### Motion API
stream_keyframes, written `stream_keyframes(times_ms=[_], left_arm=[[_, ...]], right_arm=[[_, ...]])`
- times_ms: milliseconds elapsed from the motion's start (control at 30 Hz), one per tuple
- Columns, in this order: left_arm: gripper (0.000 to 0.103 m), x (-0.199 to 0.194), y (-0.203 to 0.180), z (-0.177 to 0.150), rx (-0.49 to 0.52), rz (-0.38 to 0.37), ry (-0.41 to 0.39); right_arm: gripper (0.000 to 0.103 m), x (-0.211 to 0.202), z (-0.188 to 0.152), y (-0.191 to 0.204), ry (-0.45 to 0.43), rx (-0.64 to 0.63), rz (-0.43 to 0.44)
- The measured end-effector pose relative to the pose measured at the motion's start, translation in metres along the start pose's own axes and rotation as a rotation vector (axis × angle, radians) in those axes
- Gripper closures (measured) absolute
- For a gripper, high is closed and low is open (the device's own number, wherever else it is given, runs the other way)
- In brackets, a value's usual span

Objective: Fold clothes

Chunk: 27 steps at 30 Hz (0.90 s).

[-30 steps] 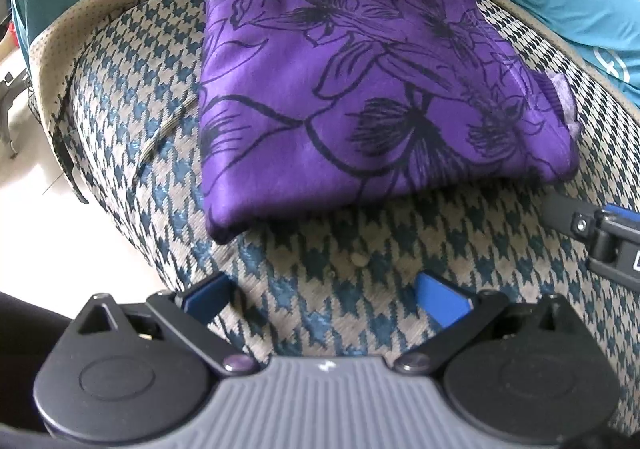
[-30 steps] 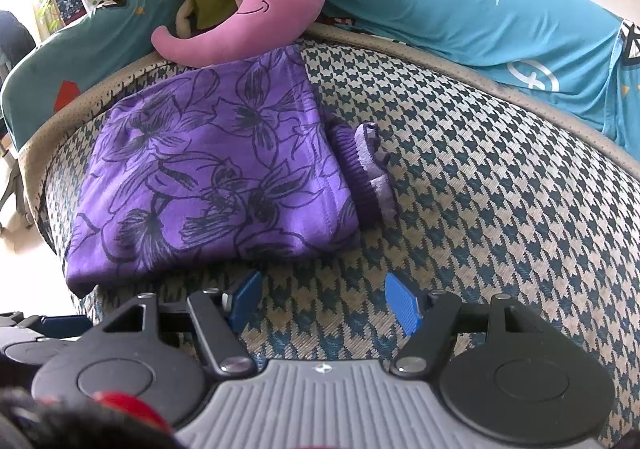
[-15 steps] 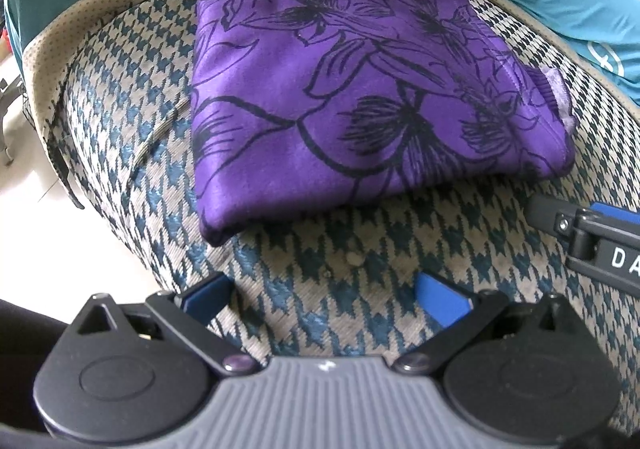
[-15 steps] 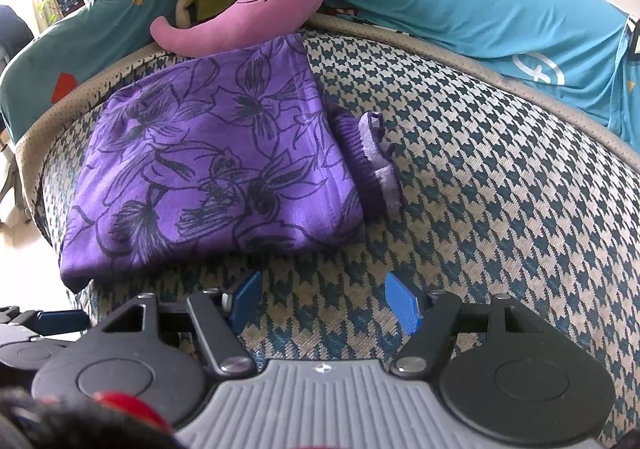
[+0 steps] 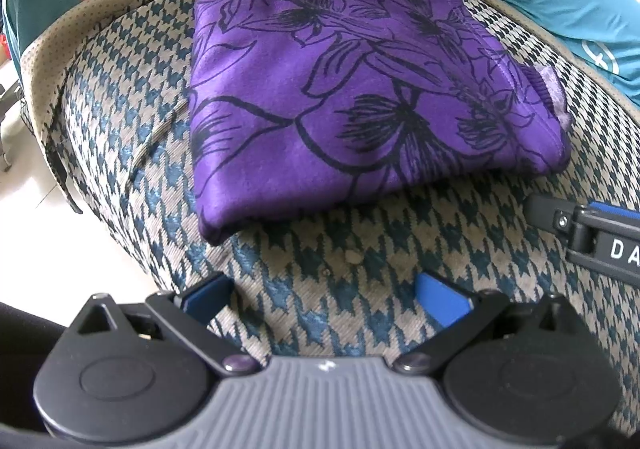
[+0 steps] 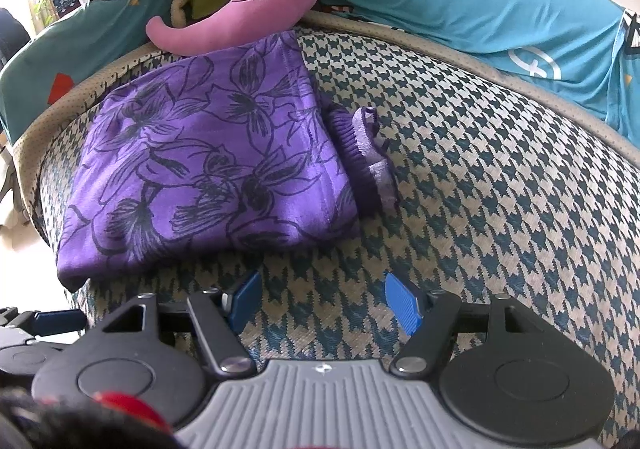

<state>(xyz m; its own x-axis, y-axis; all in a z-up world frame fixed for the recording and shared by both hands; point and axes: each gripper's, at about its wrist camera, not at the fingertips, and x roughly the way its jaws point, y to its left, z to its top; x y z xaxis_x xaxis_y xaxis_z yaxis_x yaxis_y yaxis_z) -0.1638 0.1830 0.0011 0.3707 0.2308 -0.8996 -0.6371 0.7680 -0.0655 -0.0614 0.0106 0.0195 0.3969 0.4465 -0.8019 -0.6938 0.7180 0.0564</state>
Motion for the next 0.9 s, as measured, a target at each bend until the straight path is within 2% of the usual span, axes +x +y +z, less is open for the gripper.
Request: stream_keyframes(times_ms=[900], left_arm=[[0.0,-0.002,-0.008,-0.012,-0.002,0.01,-0.021]], right_arm=[[0.034,-0.002,0.001,0.006,-0.002,-0.021,0.029]])
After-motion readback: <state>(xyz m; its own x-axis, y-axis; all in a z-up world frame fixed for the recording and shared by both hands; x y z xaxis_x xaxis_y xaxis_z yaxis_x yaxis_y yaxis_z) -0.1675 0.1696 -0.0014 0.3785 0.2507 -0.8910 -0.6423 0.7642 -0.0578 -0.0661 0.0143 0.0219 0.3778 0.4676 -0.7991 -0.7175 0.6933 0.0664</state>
